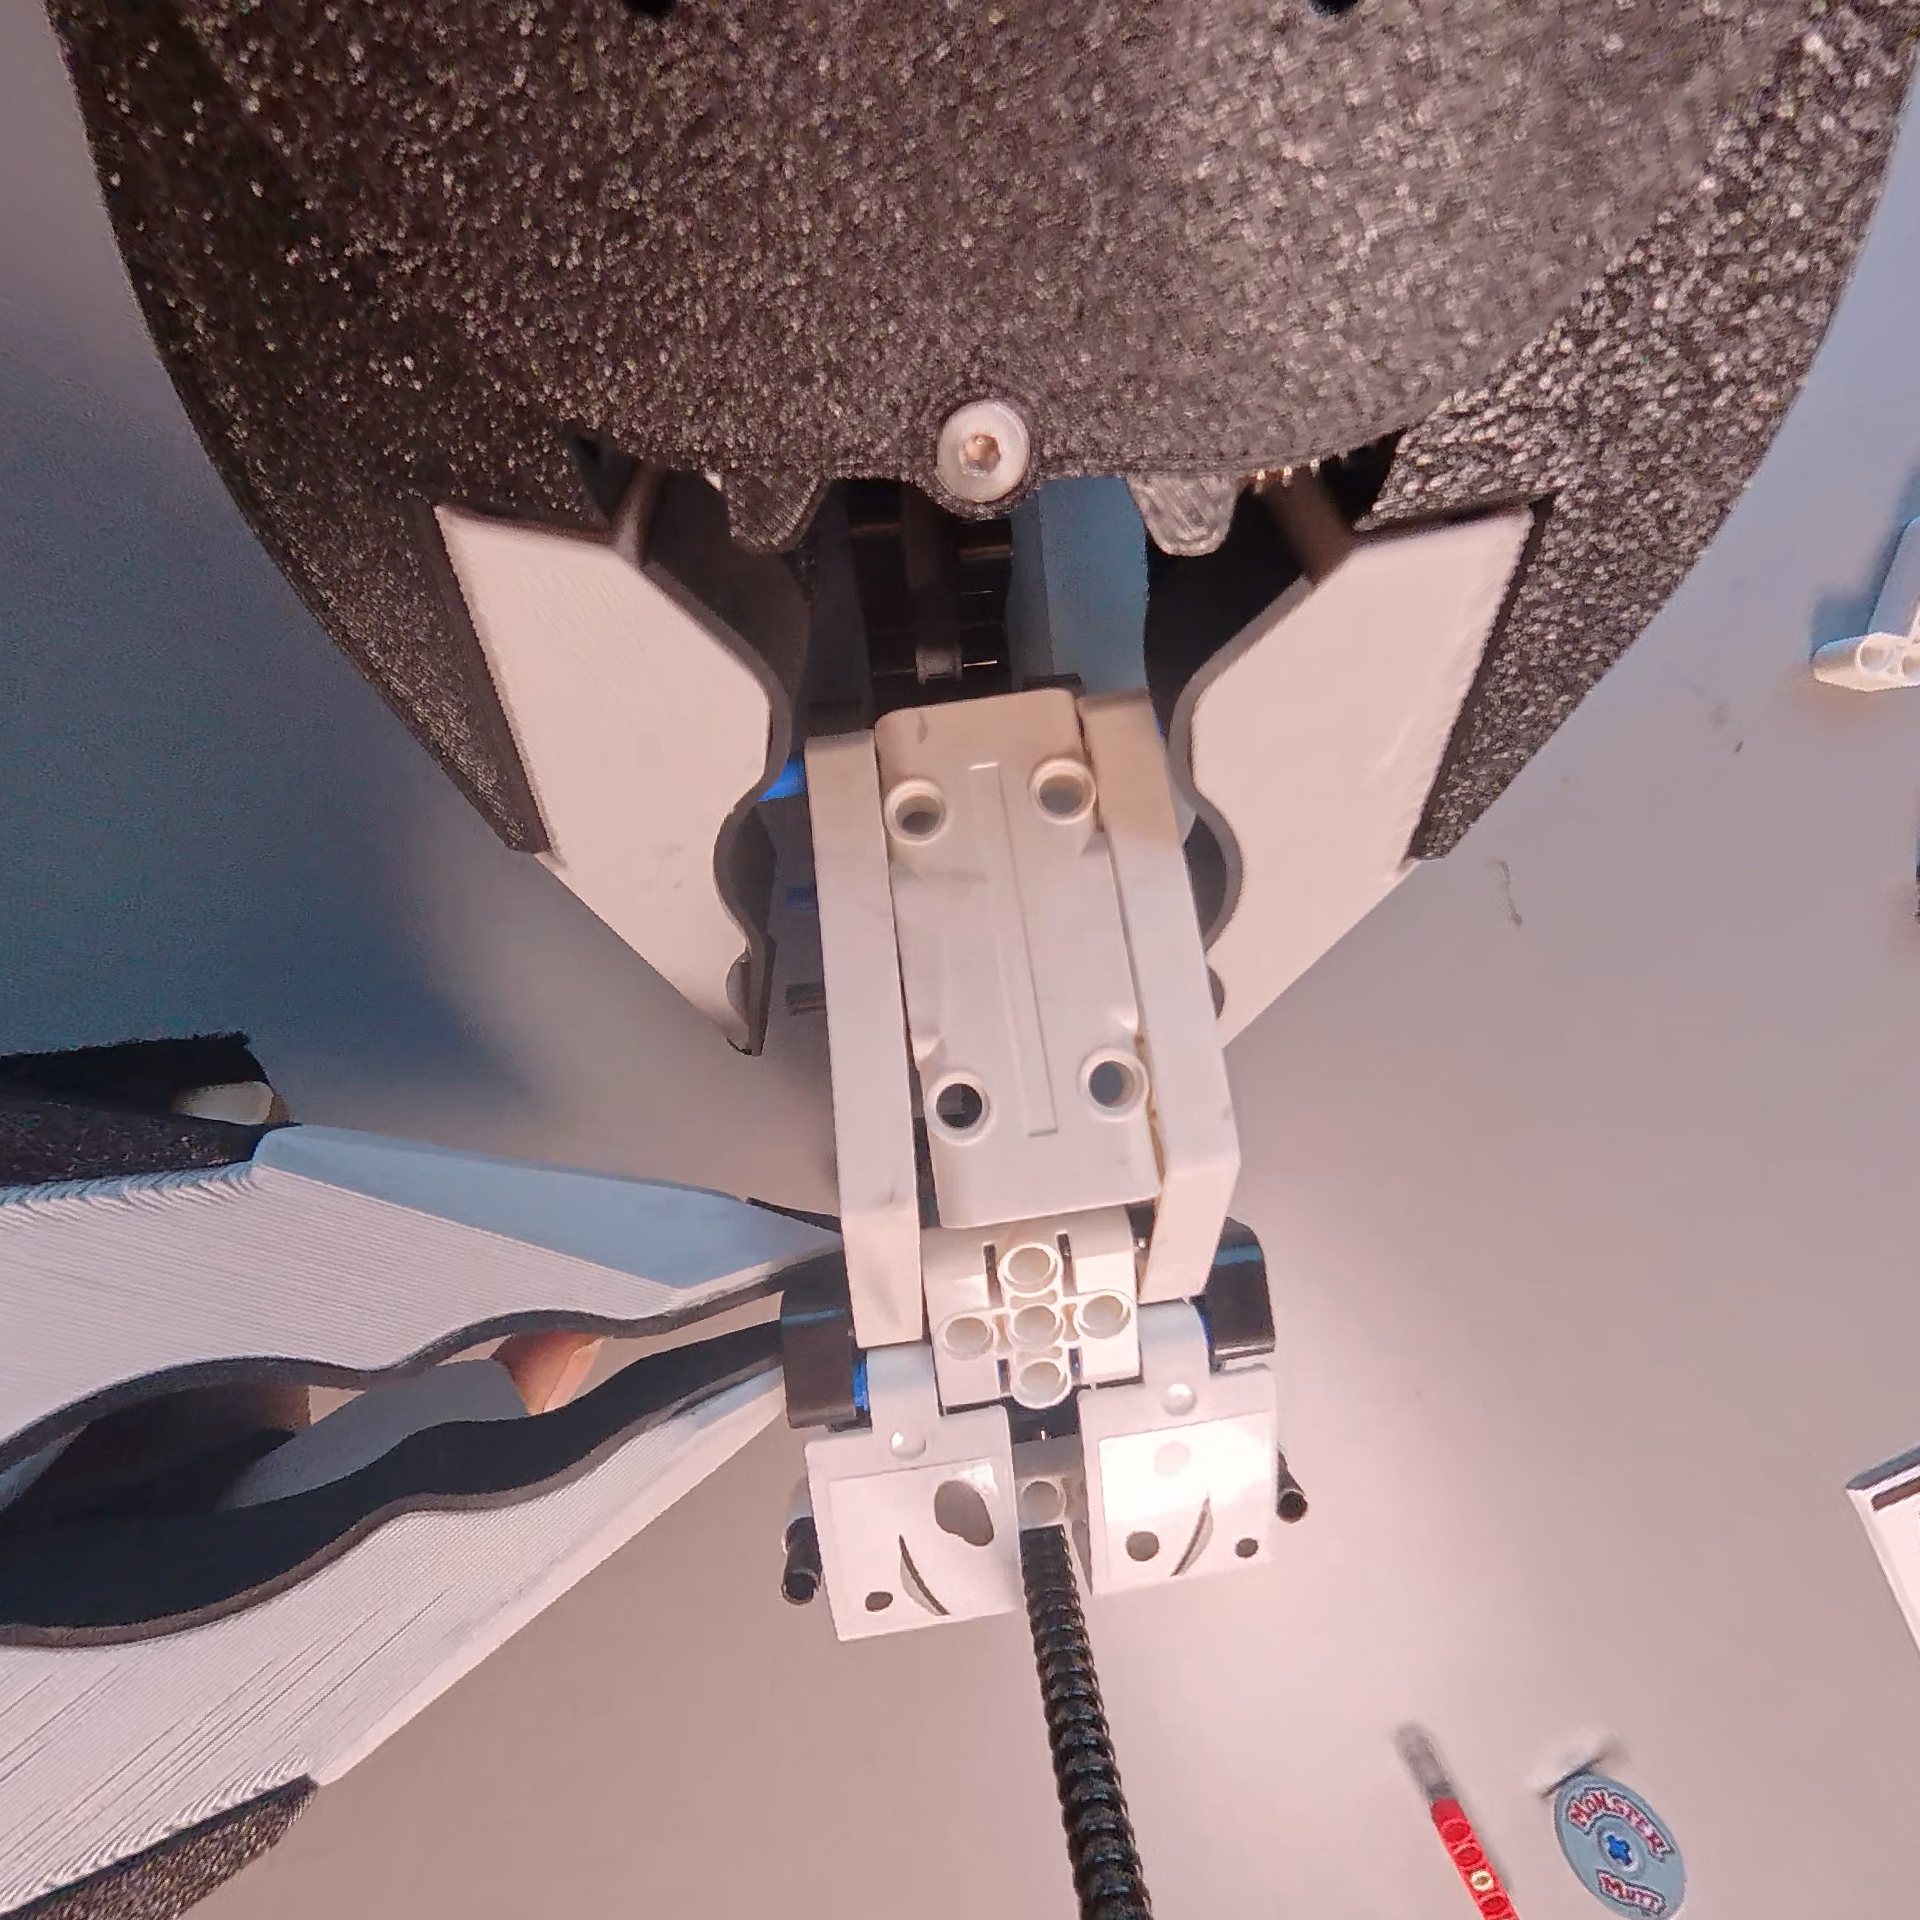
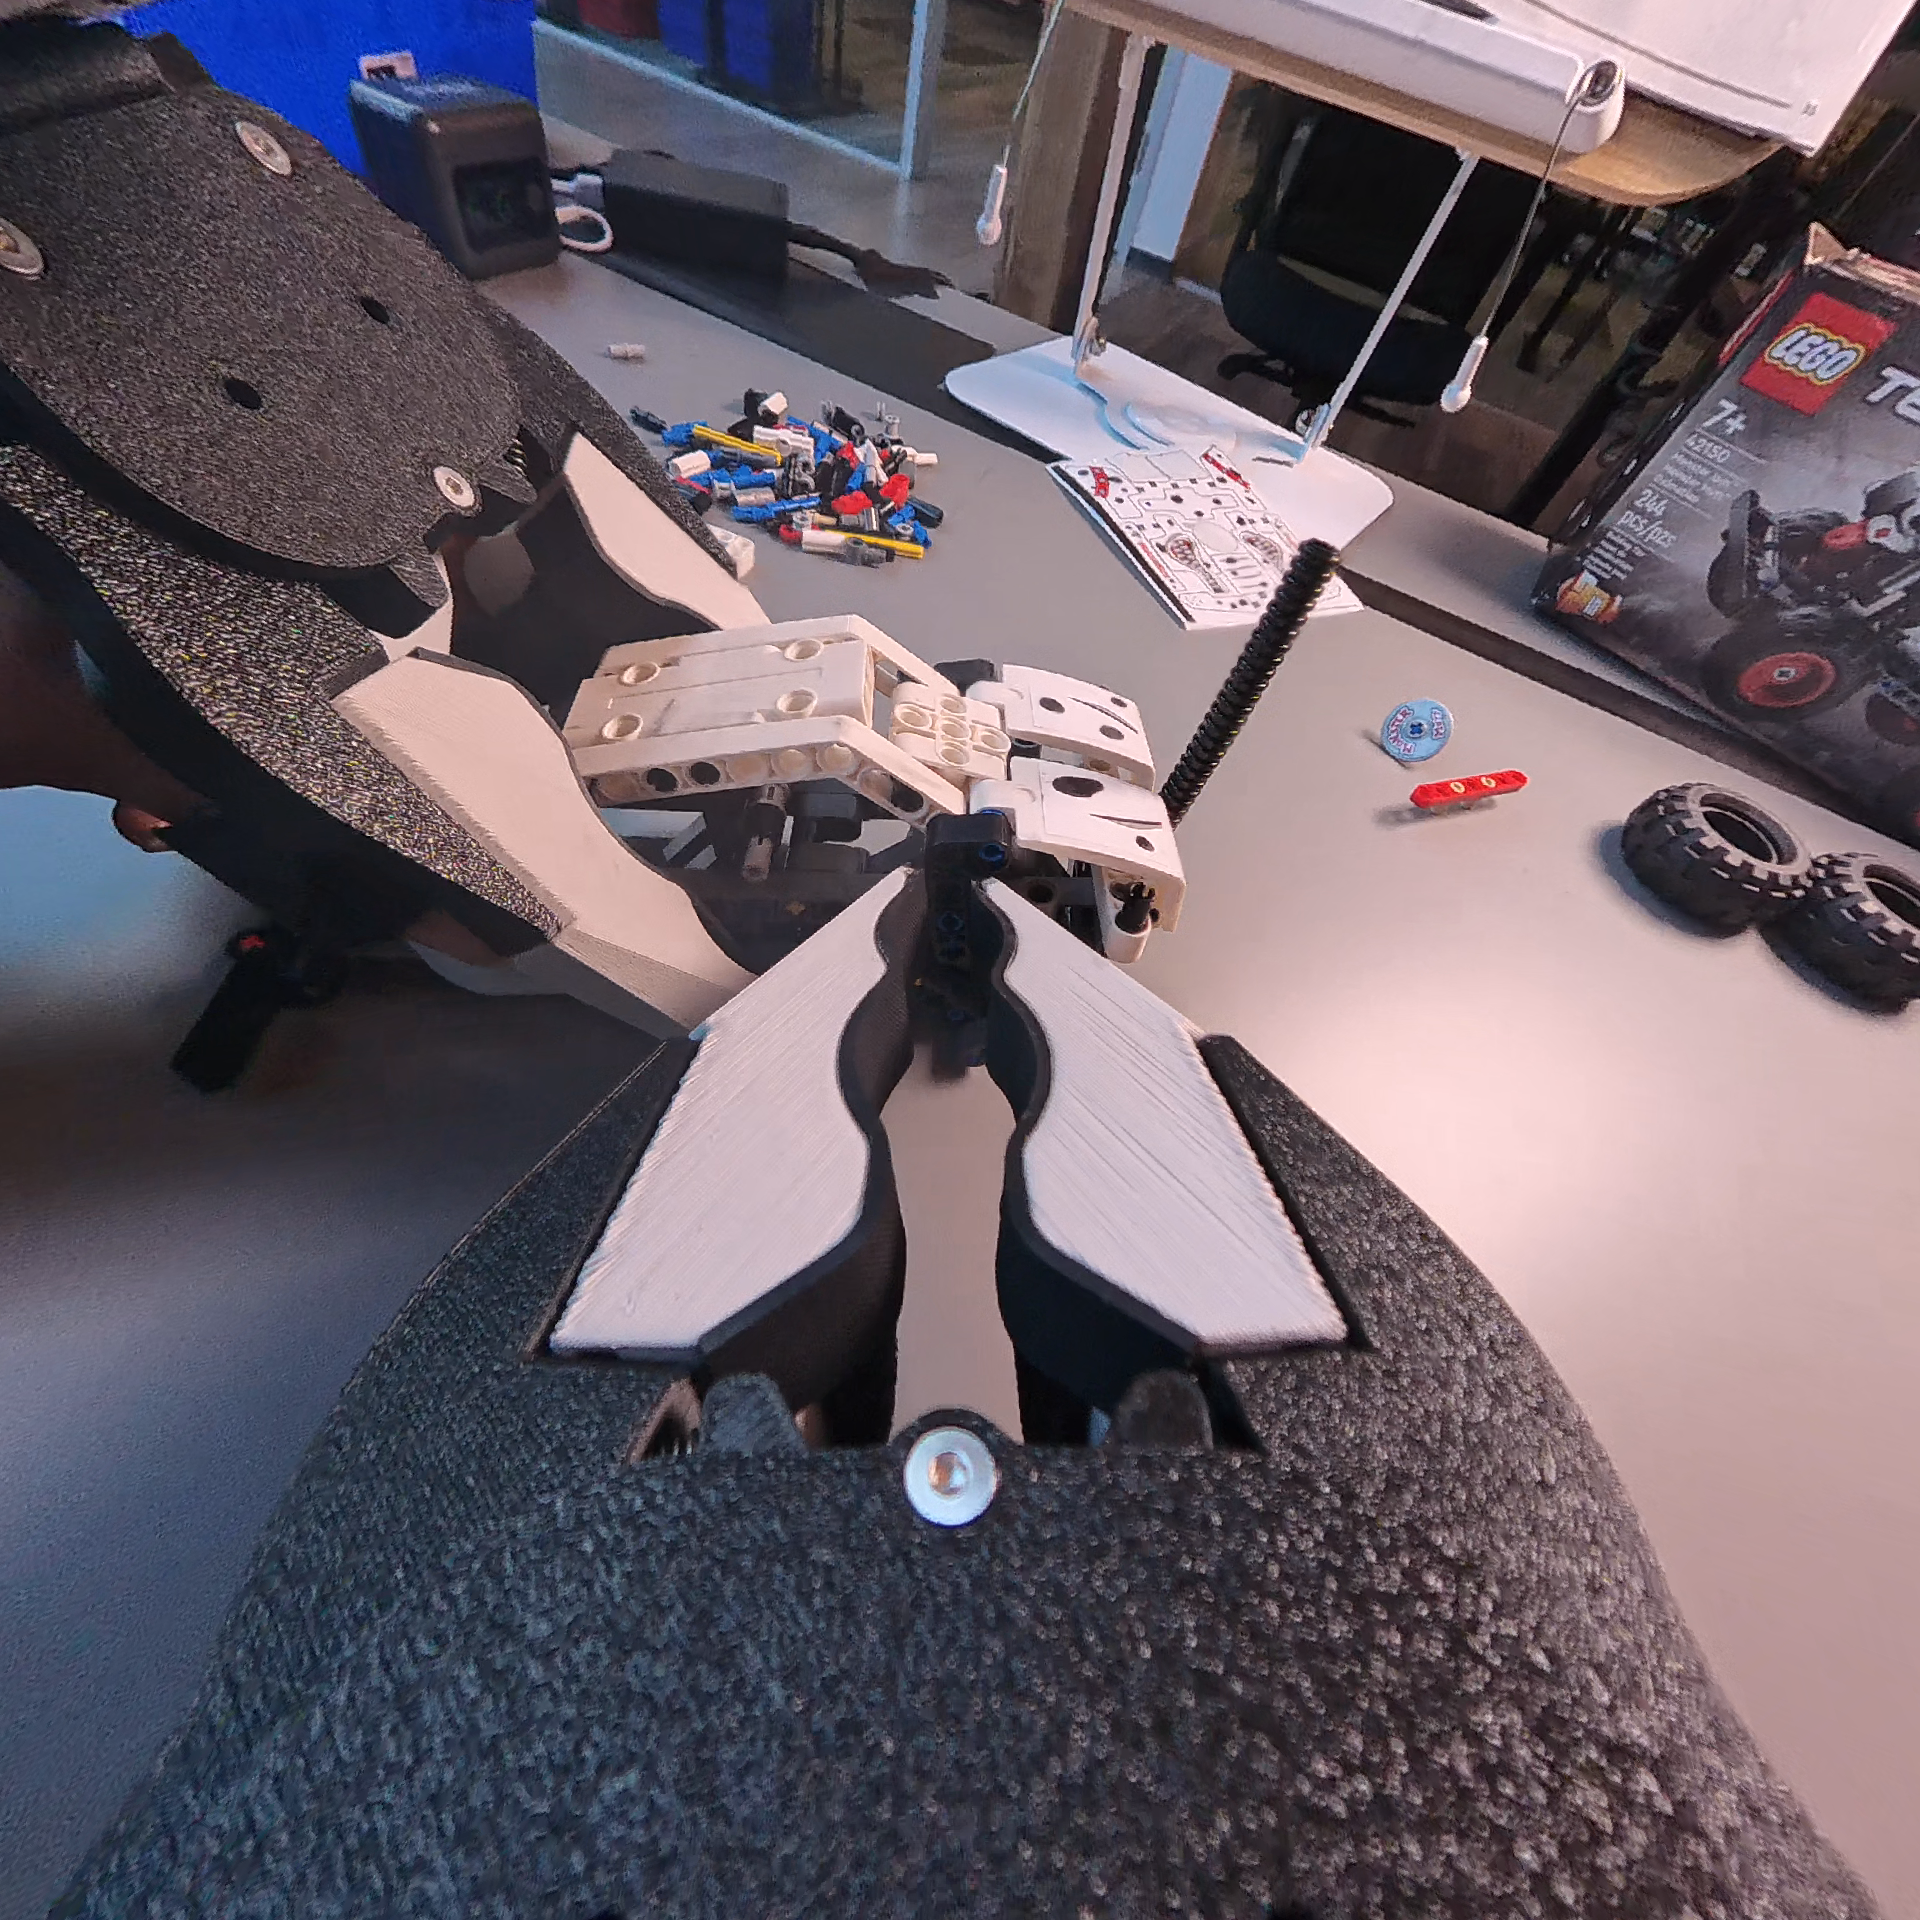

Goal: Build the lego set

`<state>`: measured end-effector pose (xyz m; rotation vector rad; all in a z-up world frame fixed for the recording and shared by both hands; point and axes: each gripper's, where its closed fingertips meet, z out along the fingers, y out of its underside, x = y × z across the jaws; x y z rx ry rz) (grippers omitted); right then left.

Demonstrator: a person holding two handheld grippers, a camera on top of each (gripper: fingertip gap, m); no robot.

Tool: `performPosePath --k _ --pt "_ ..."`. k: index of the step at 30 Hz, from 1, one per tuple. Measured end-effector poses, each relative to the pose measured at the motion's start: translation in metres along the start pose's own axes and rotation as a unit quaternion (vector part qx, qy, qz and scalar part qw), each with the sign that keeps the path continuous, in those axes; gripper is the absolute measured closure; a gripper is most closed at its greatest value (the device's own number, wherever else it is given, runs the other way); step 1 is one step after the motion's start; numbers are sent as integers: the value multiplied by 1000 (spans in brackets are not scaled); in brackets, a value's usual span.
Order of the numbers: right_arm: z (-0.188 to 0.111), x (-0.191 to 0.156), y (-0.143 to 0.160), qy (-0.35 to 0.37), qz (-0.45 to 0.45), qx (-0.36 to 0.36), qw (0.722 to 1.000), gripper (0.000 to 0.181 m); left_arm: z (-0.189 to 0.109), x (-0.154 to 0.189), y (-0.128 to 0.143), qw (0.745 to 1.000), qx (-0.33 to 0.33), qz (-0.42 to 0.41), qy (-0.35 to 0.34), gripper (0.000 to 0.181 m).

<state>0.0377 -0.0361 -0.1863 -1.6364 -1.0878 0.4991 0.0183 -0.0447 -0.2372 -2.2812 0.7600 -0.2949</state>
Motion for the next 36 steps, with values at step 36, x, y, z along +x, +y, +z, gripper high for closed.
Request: performPosePath --k 36 --pt "-60 82 87 -274 -260 -341 861 174 -46 16 -23 995 87 20 37 91"
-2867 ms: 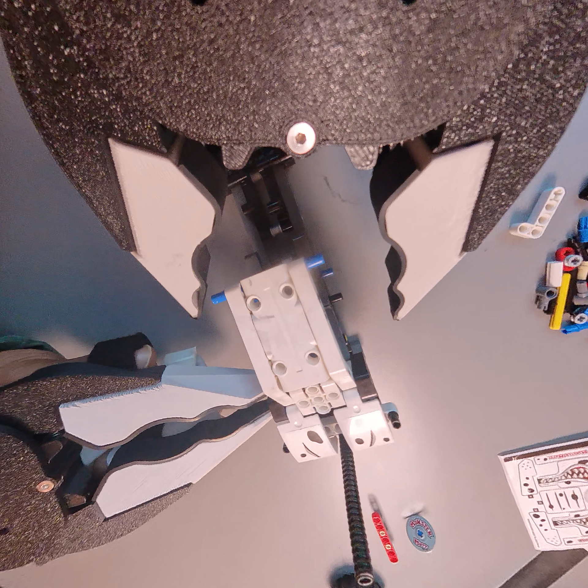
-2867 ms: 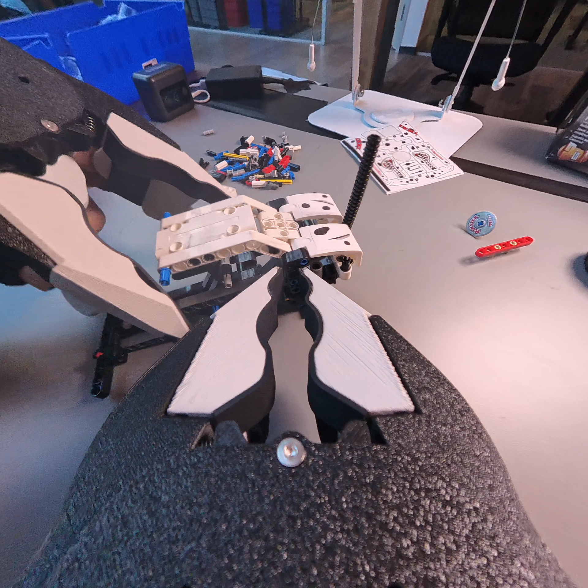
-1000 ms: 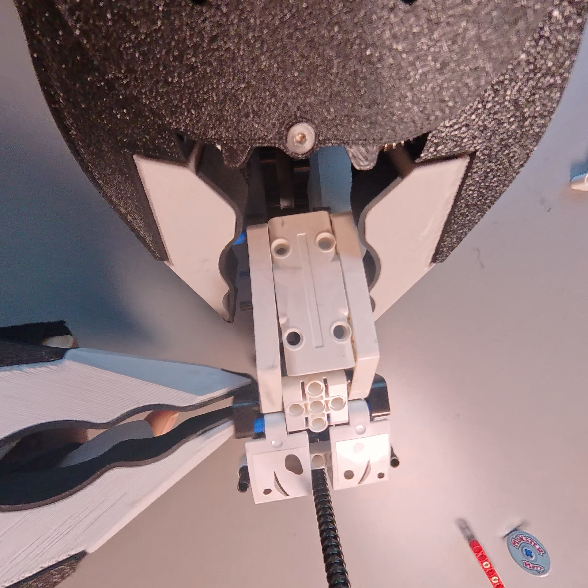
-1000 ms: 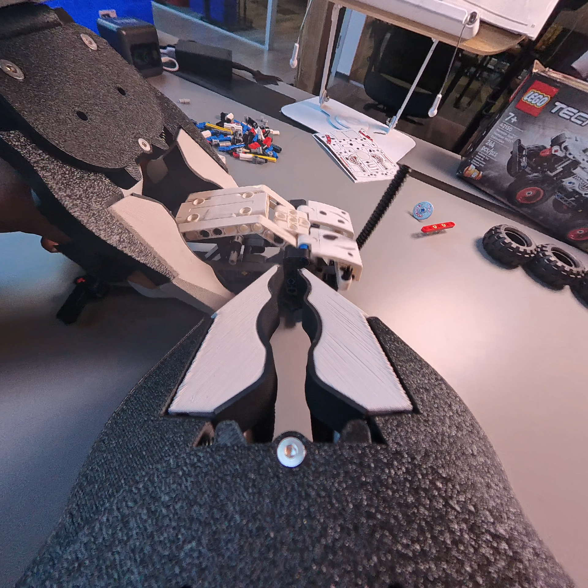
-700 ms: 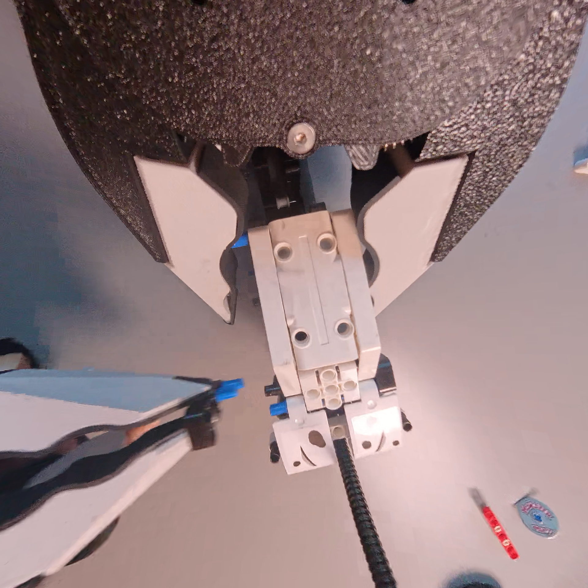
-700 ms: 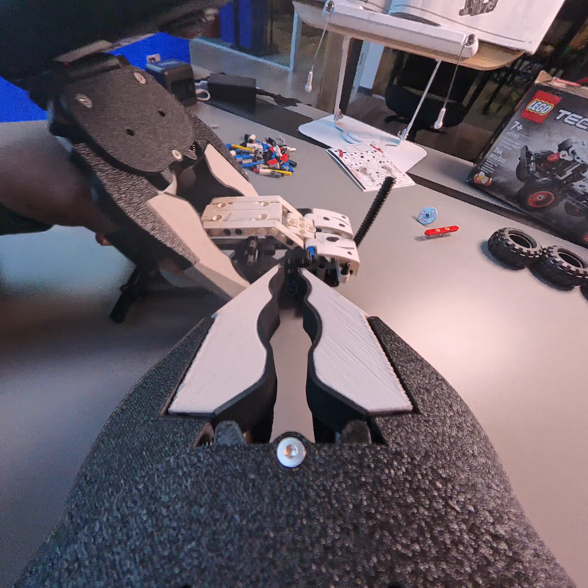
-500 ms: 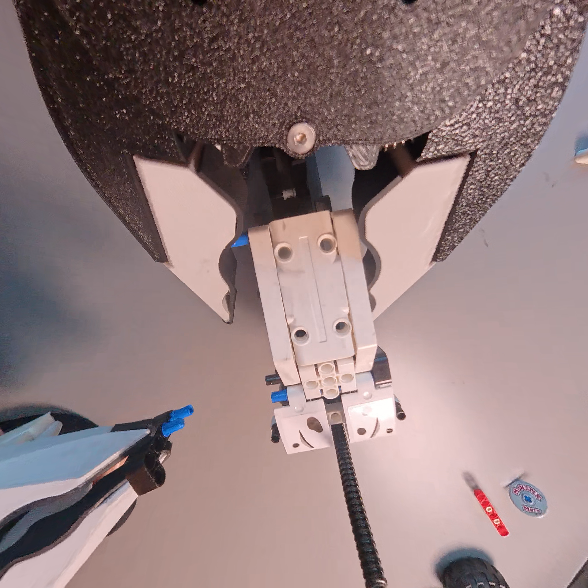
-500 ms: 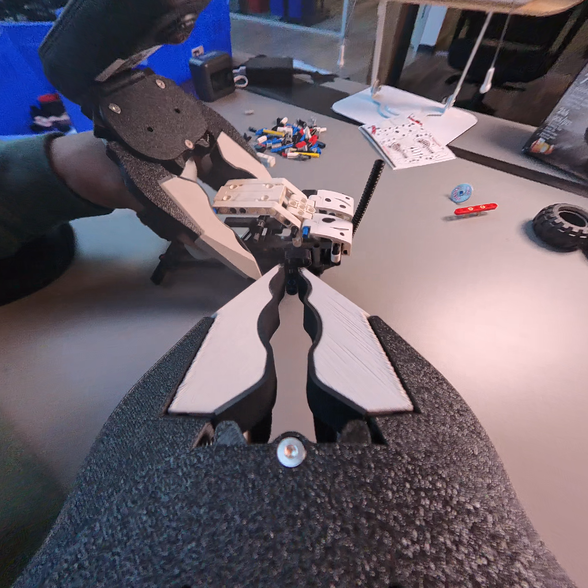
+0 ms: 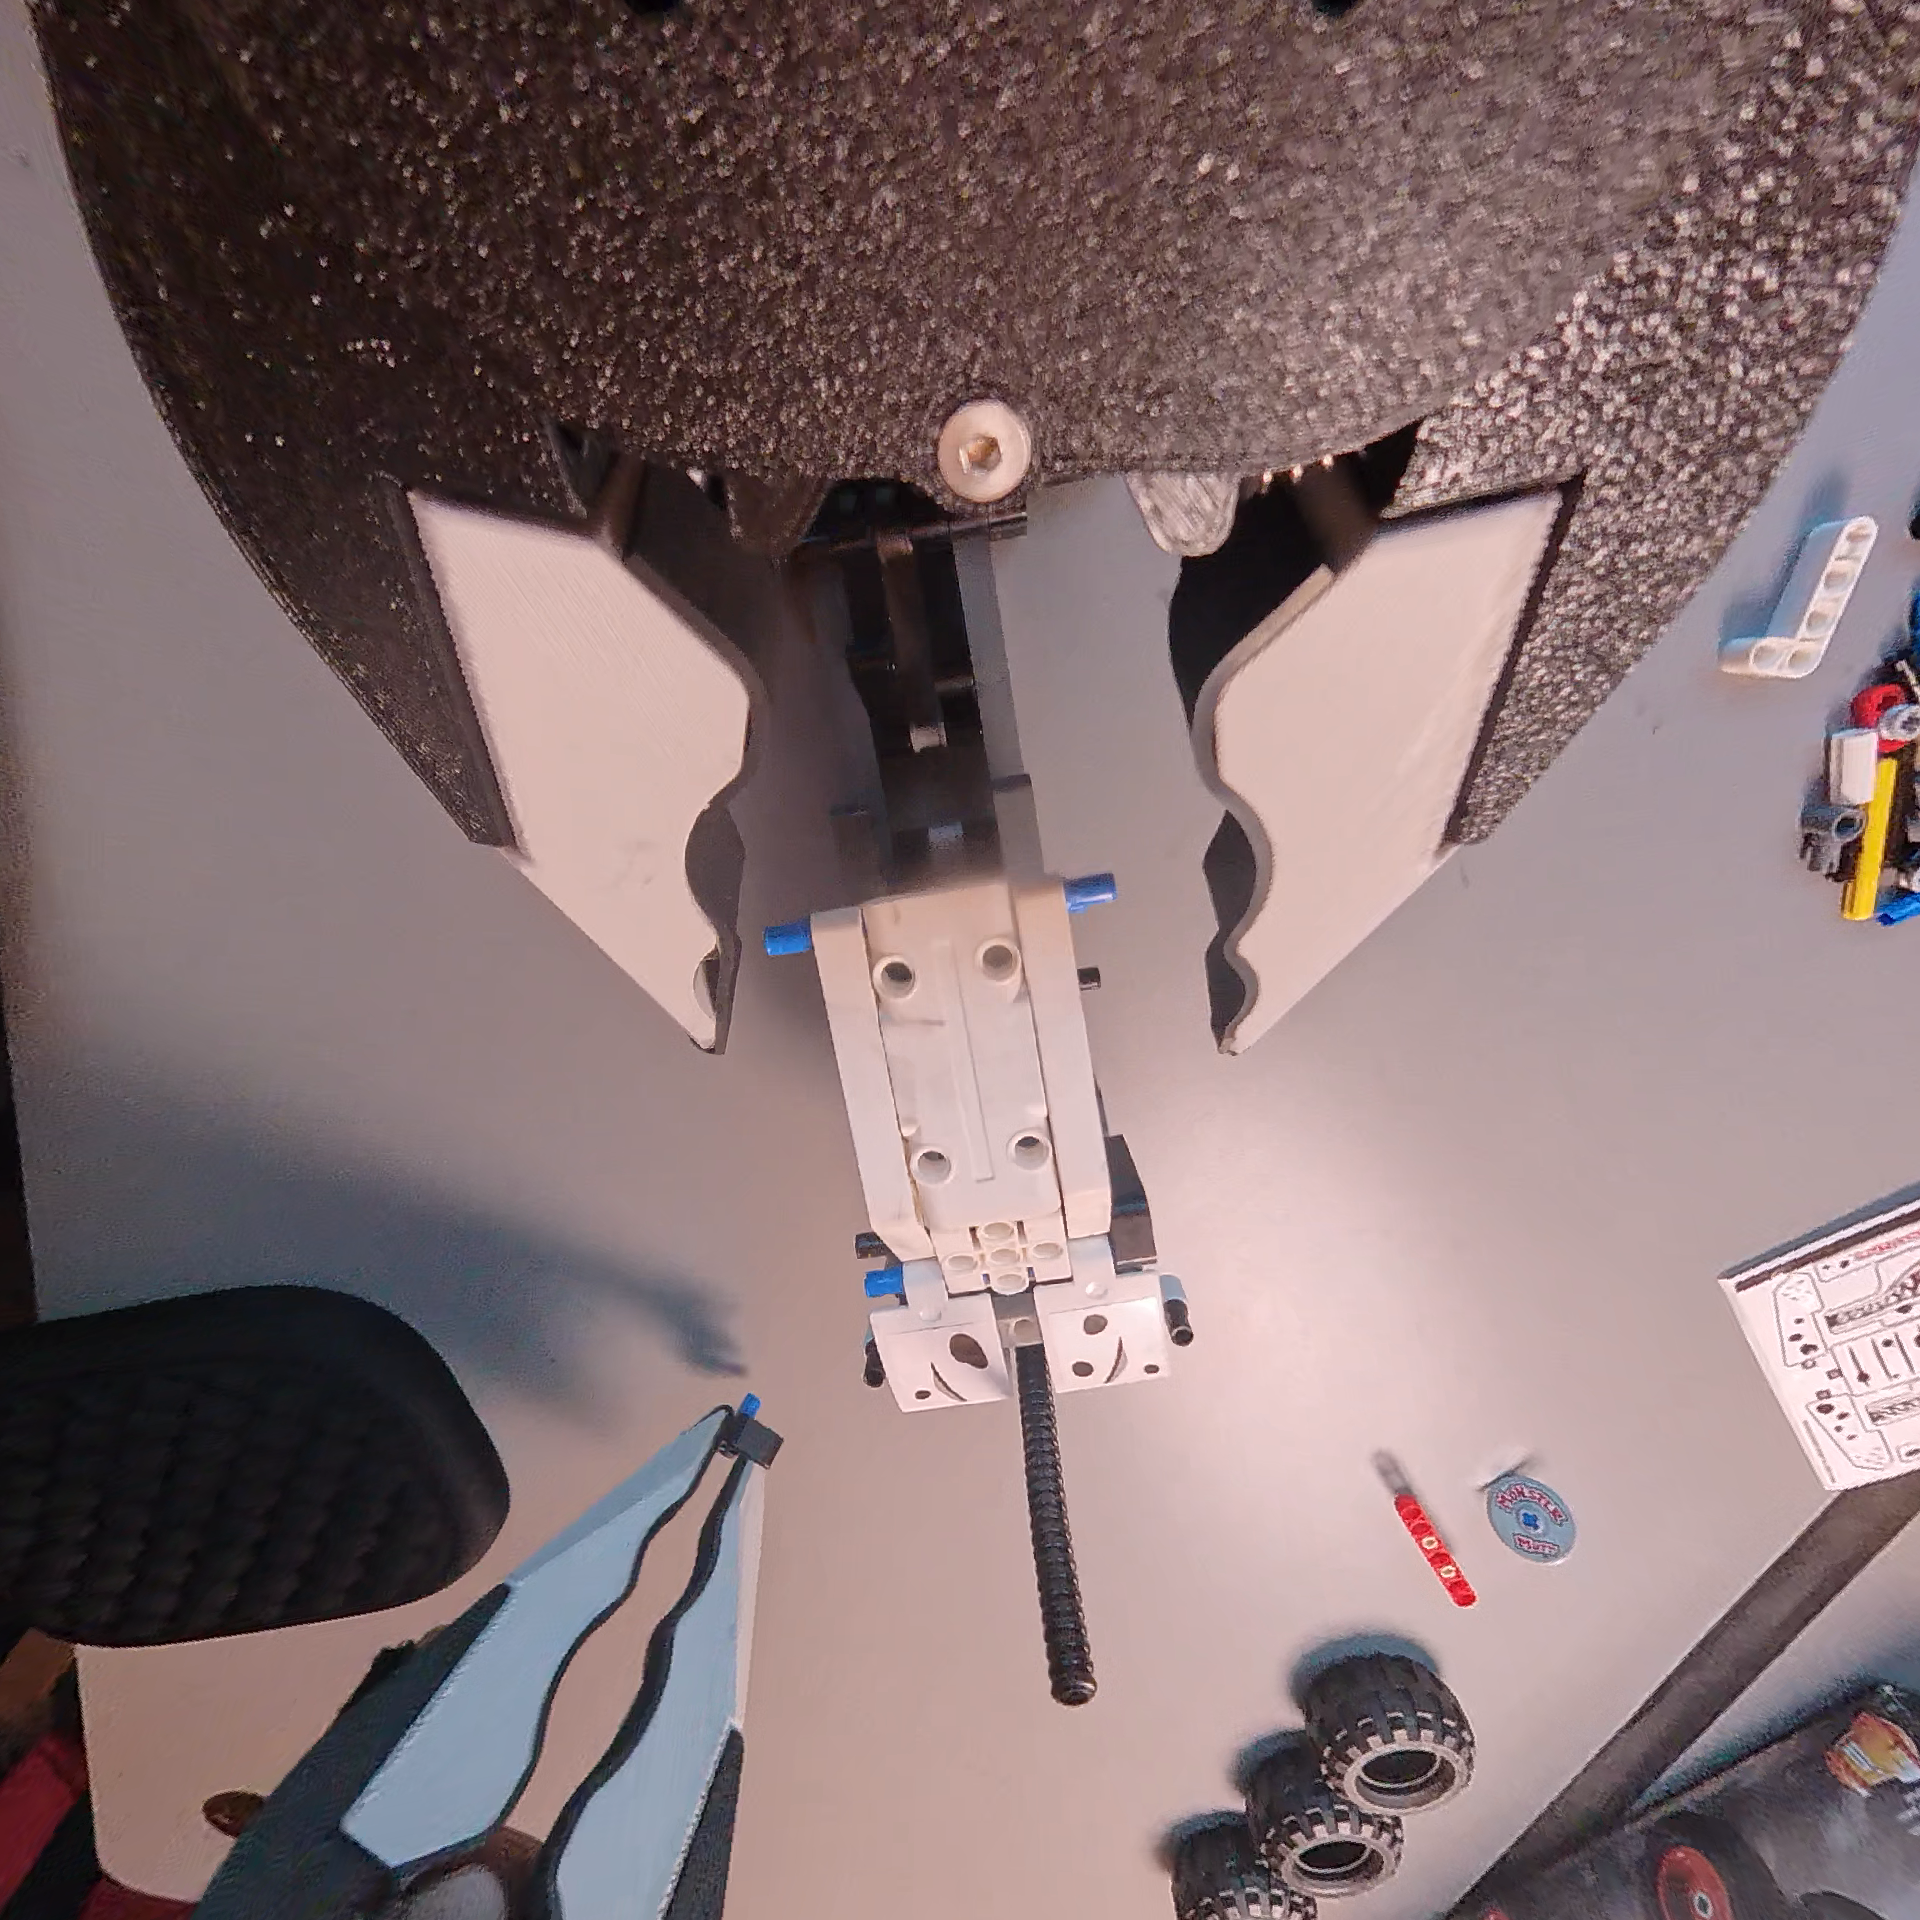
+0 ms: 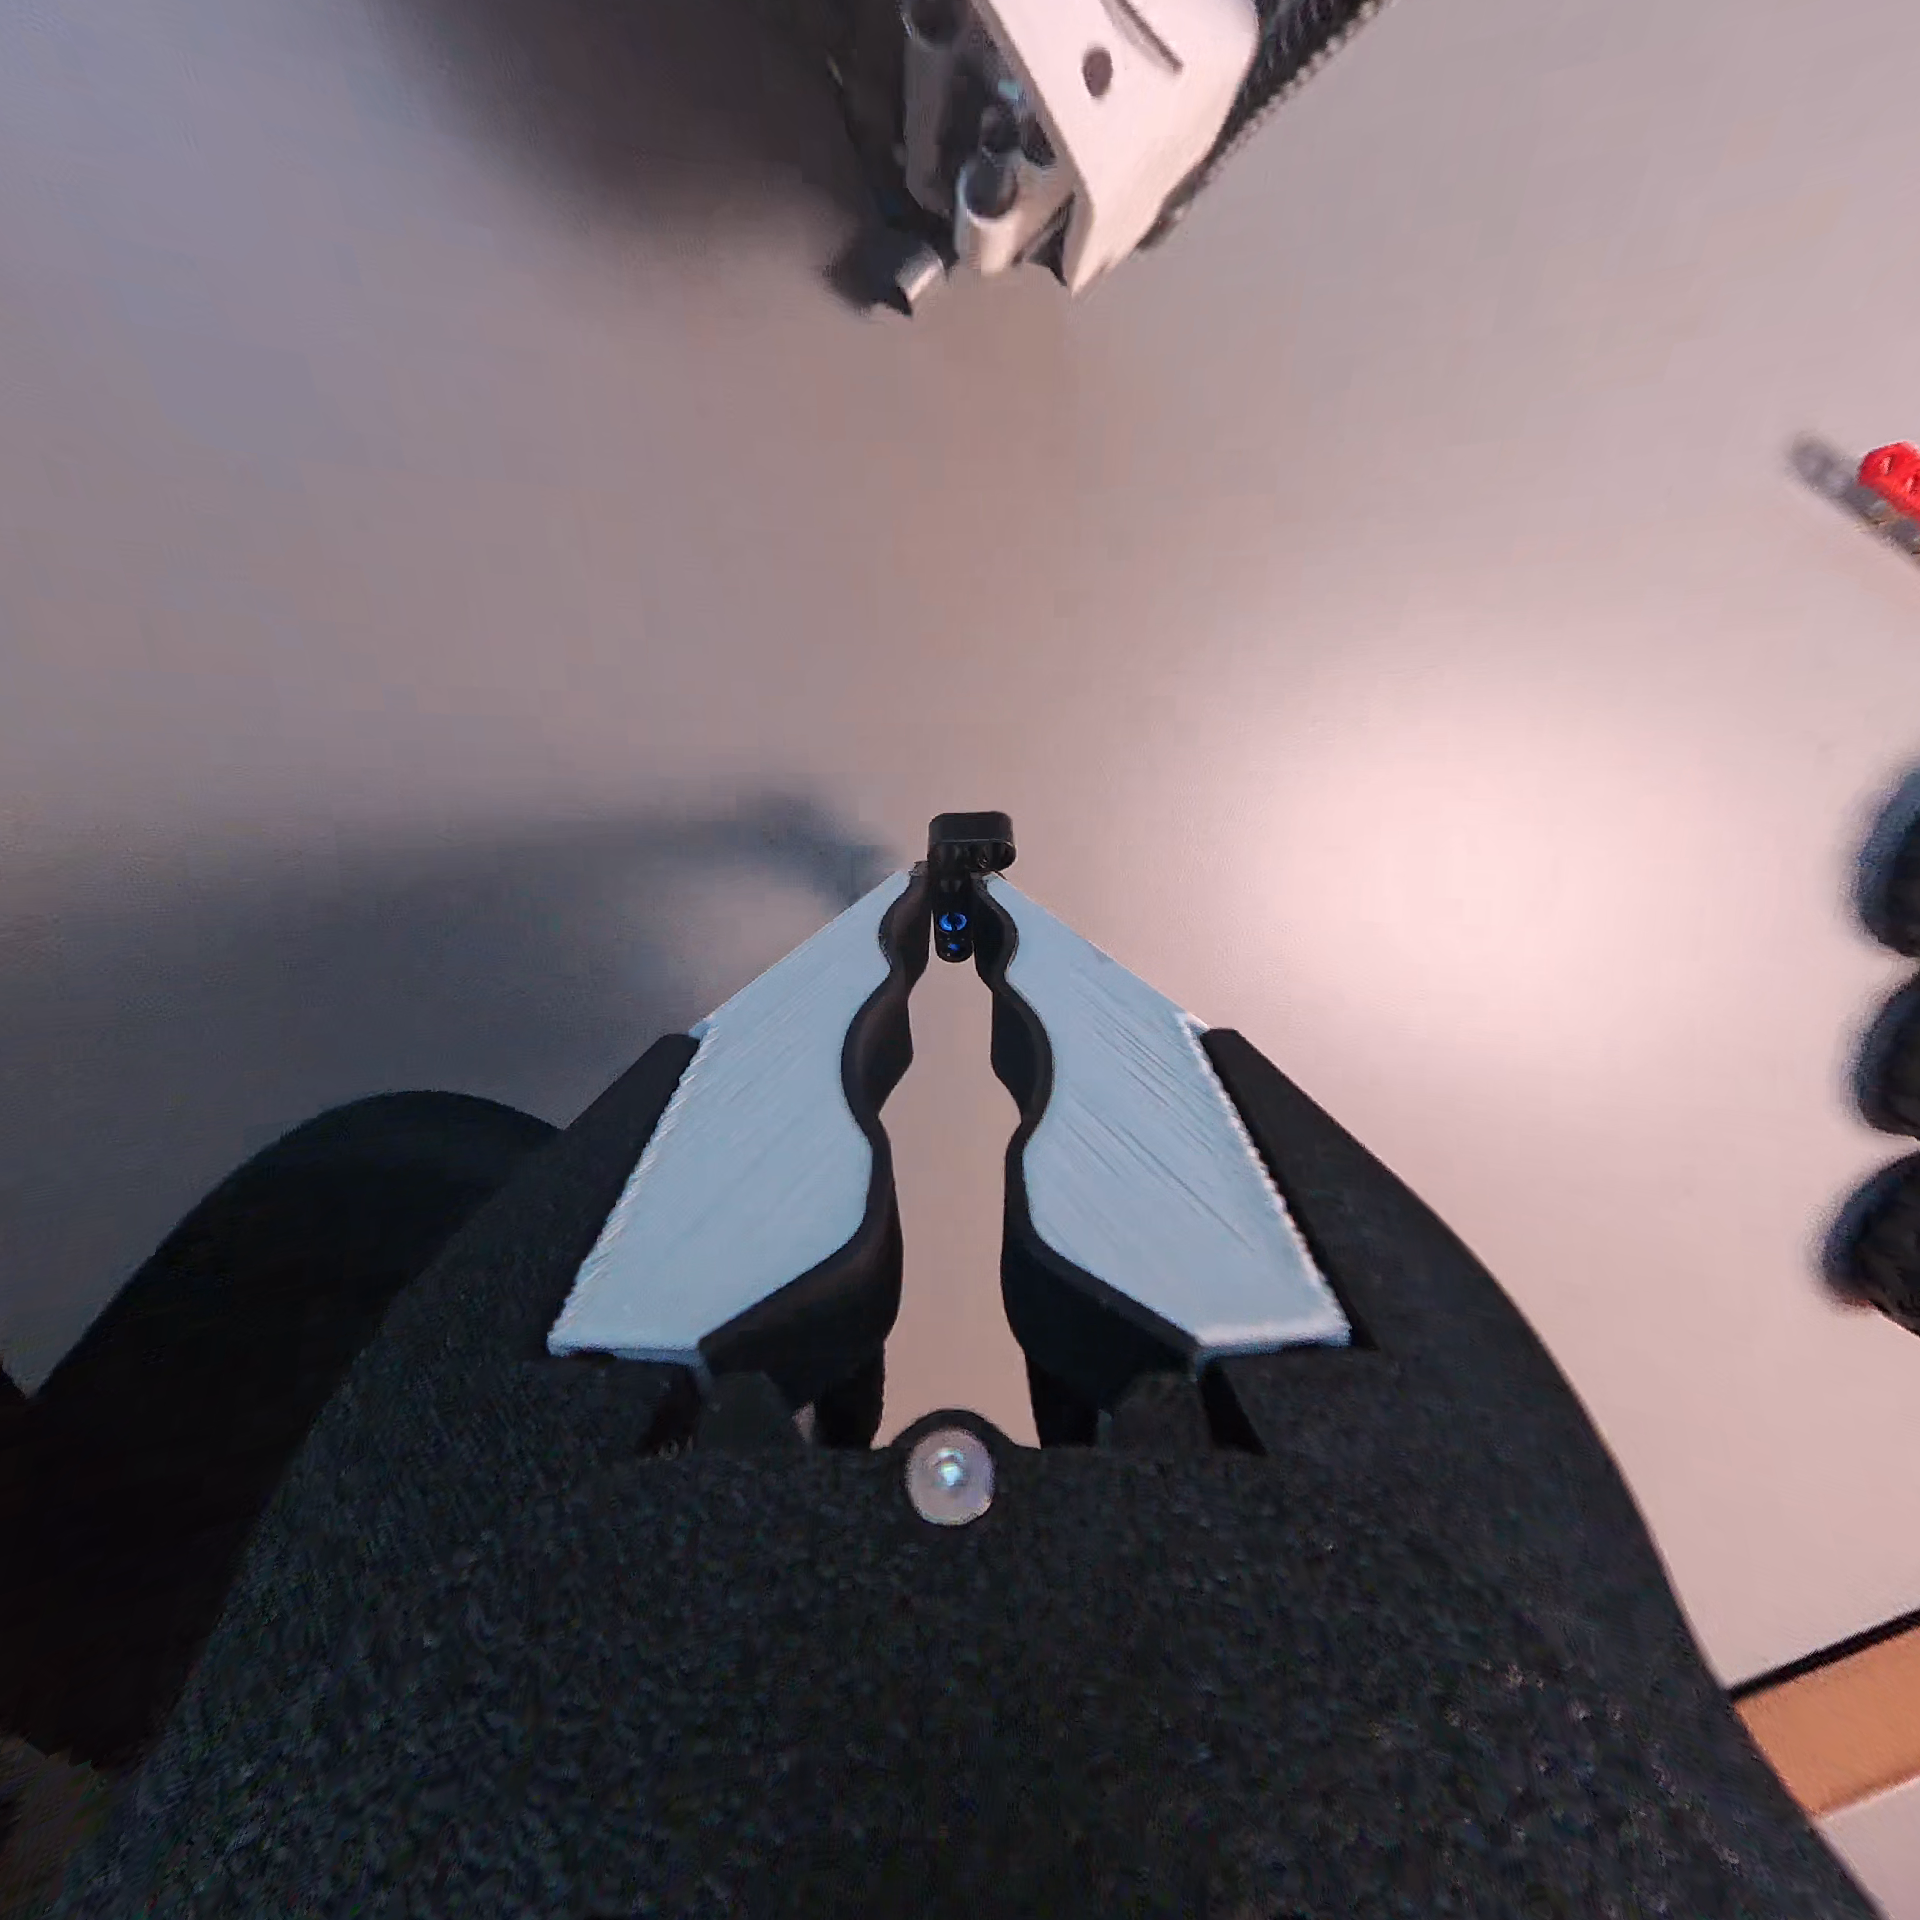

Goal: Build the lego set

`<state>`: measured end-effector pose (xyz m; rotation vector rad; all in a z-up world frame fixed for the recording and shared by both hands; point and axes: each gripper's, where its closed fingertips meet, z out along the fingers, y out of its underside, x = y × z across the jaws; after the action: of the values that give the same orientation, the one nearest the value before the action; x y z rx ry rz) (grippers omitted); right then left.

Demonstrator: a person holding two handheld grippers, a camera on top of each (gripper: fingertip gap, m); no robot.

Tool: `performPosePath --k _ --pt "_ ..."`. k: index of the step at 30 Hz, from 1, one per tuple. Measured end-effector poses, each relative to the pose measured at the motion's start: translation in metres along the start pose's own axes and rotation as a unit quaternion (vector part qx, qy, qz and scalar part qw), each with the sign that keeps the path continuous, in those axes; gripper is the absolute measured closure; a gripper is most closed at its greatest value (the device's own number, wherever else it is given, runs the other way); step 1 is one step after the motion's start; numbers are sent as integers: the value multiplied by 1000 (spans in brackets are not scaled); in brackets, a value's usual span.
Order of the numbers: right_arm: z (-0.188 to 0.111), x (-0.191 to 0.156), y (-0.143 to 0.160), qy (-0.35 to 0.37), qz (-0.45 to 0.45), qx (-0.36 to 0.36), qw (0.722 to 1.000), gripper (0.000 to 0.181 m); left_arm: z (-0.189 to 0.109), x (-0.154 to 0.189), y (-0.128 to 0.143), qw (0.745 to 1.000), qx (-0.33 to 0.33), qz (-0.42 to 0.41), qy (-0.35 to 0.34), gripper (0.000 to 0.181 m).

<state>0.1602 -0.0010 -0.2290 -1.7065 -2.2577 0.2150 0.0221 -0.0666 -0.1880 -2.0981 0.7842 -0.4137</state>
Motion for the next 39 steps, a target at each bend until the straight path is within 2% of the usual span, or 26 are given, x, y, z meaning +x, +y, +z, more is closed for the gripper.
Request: performPosePath --k 5,13,20,25,28,32,34,36,39 --pt "0 11 17 -33 15 -23 999 174 0 9 15 998 2 -41 37 89" --pt "-4 12 25 -52 16 -28 998 174 15 12 31 998 -26 -43 40 93" --pt "-1 13 27 -111 72 23 991 174 19 5 40 999 -44 -25 12 121" --pt "4 27 36 -142 140 66 978 173 18 5 41 999 -41 -29 19 121" --pt "3 37 42 -130 169 85 973 167 16 4 41 999 -37 -30 21 118" --pt "-5 58 42 -53 177 115 976 157 12 5 33 998 -11 -44 37 113" --pt "-15 65 31 -2 169 154 974 152 12 7 31 998 -4 -52 44 112" --pt "-30 60 6 31 153 210 965 151 11 7 28 998 3 -53 45 112" --pt "-44 31 -41 39 121 283 951 156 11 8 22 997 19 -54 46 114"
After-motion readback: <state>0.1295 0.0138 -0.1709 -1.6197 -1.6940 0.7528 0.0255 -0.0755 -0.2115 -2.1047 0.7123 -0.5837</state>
